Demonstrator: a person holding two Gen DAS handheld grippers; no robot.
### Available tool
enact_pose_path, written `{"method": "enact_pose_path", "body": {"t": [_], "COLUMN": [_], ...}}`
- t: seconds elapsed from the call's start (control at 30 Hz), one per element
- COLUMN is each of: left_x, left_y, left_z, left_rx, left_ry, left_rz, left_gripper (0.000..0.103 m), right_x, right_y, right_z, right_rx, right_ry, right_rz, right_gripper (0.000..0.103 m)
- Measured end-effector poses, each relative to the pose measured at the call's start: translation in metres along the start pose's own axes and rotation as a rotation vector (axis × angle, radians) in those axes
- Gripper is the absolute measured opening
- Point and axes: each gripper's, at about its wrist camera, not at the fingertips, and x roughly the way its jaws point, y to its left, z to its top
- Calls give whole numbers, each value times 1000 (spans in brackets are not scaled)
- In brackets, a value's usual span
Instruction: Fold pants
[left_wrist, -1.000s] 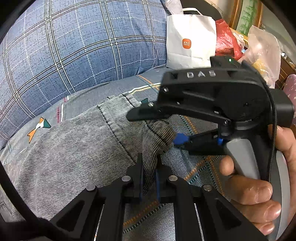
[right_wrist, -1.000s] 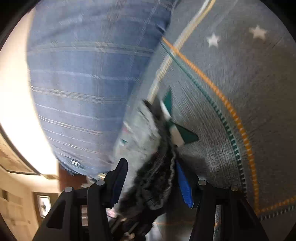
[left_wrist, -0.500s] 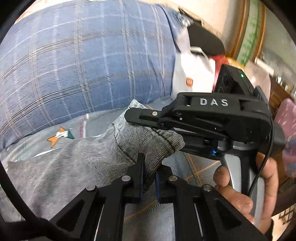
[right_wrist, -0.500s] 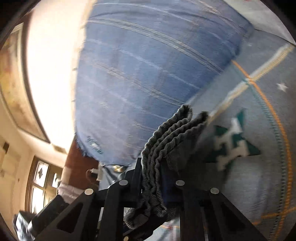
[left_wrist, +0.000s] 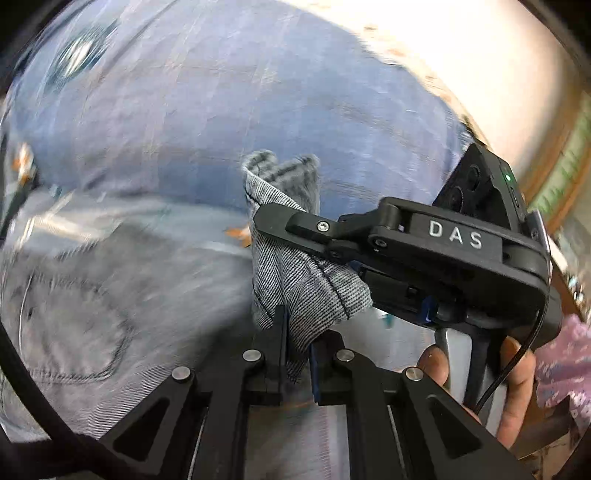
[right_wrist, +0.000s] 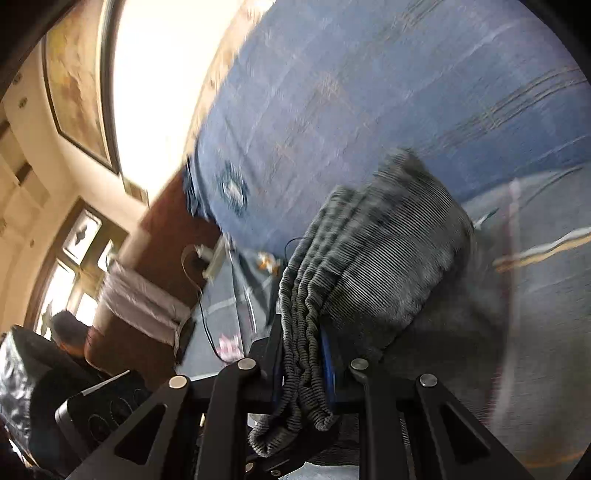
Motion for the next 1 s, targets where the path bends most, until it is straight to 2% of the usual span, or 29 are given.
{"method": "enact_pose_path", "body": {"t": [0.1, 0.23, 0.3, 0.43, 0.53, 0.6, 0.7, 0.77, 0.8, 0.83, 0.87, 0.9, 1.0], "left_x": [22, 48, 47, 38, 48, 57, 55, 50, 49, 47, 43, 37, 14], "left_y": [48, 89, 88, 77, 79, 88, 86, 80, 79, 78, 76, 74, 73], "left_z": [-10, -27, -30, -33, -32, -33, -28, -26, -23, -22, -22, -23, -35], "left_rx": [-65, -242, -258, -227, -203, -251, -247, -213, -203, -192, -181, -169, -141], "left_ry": [64, 156, 144, 120, 163, 174, 167, 141, 131, 123, 118, 109, 77], "left_rz": [-17, -44, -33, -53, -32, -46, -54, -17, -7, -7, -9, -2, 17], "left_gripper": [10, 10, 10, 10, 10, 13, 17, 26, 36, 45, 50, 51, 53], "right_x": [55, 112, 119, 117, 112, 118, 121, 115, 110, 103, 96, 88, 66], "right_y": [-6, -36, -49, -46, -36, -40, -59, -59, -57, -53, -50, -47, -46], "right_z": [-11, -32, -42, -39, -39, -42, -43, -40, -38, -37, -37, -37, -41], "right_rx": [5, 73, 88, 87, 56, 51, 156, 175, 170, 165, 163, 164, 178], "right_ry": [53, 145, 165, 156, 159, 181, 192, 197, 191, 172, 153, 129, 92], "right_rz": [-20, -74, -81, -59, -64, -84, -39, -19, -19, -16, -9, 2, 22], "right_gripper": [19, 19, 19, 19, 21, 21, 24, 31, 42, 62, 70, 75, 75]}}
